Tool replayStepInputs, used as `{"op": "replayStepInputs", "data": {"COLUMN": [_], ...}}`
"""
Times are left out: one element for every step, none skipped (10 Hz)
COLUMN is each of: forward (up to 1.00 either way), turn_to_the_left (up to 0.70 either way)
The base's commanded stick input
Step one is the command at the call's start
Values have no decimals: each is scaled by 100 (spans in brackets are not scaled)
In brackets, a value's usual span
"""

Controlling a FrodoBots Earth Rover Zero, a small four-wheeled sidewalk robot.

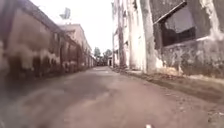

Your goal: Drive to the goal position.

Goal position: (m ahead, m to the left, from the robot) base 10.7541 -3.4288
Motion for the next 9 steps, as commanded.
{"op": "replayStepInputs", "data": {"forward": [100,100,100,100,100,100,100,100,100], "turn_to_the_left": [0,0,0,0,0,0,0,0,11]}}
